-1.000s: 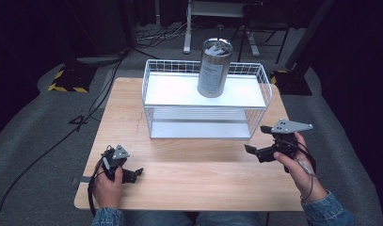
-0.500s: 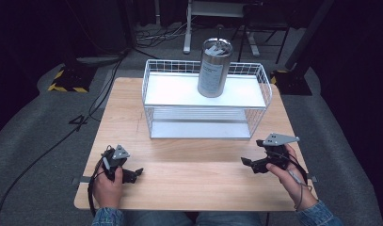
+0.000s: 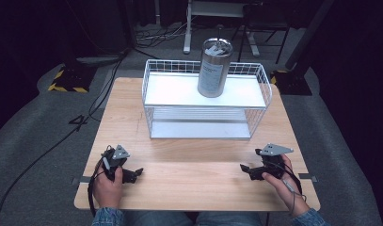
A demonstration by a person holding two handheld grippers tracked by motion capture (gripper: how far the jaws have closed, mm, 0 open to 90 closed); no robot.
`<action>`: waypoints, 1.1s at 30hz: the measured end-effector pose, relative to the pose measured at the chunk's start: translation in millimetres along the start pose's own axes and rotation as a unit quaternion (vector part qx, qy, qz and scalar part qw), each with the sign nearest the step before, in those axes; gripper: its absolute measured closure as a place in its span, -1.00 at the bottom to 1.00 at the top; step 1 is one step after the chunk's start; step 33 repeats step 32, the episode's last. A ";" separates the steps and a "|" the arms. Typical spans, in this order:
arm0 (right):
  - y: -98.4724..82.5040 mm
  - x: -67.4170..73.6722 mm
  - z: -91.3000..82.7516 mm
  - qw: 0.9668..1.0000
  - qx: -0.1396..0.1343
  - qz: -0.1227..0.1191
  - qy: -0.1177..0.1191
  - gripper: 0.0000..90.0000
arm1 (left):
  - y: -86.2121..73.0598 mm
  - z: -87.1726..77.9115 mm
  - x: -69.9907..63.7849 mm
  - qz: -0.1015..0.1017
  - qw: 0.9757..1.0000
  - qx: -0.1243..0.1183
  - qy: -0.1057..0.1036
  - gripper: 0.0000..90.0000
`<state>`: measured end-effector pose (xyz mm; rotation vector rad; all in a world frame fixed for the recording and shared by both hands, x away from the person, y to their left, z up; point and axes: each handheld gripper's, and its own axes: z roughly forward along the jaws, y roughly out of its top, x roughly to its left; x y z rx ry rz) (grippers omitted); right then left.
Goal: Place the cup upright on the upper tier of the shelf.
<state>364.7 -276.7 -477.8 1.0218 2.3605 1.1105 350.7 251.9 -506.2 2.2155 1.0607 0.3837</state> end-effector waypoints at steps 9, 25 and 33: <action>-12.7 -0.2 8.0 1.000 0.007 0.002 -0.006 -0.82 | 0.0 0.0 0.0 0.000 1.000 0.000 0.000 -1.00; -20.7 0.6 19.3 0.999 0.036 -0.004 0.002 -0.87 | -0.1 0.1 -0.1 -0.001 1.000 -0.001 0.000 -1.00; -20.2 0.8 20.4 0.999 0.041 0.001 -0.005 -0.92 | -0.1 0.0 -0.2 0.002 1.000 -0.001 0.002 -1.00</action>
